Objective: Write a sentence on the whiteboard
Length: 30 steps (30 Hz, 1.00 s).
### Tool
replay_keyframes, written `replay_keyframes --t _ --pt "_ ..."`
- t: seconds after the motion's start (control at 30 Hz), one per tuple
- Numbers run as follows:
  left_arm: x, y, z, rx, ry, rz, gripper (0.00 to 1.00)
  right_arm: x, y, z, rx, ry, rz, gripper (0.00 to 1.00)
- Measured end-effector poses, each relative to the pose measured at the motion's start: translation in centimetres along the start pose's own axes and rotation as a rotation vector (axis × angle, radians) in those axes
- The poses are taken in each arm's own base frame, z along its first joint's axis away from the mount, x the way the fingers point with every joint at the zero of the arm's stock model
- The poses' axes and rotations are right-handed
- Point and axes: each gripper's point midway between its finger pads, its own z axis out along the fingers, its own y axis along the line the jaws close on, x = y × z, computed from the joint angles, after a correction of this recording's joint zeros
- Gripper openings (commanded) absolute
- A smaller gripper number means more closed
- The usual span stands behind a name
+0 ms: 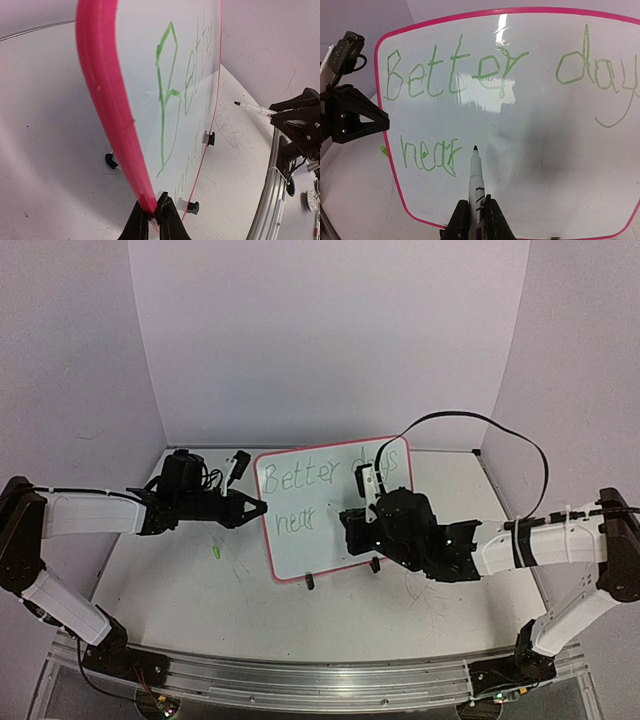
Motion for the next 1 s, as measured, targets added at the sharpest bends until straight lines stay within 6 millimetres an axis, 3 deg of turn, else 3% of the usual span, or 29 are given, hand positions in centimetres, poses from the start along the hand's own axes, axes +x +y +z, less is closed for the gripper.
replay_keyframes --t 0.4,0.7,1.0 --pt "0.0 0.0 0.0 -0.001 0.000 0.000 0.00 0.8 0.5 0.1 -0.033 0.020 -0.013 0.00" --pt "0.0 0.0 0.0 -0.001 0.000 0.000 0.00 2.7 0.5 1.1 -0.032 0.069 -0.046 0.00" --pt "0.0 0.0 0.0 -0.001 0.000 0.000 0.00 2.5 0.7 1.2 -0.035 0.067 -0.045 0.00"
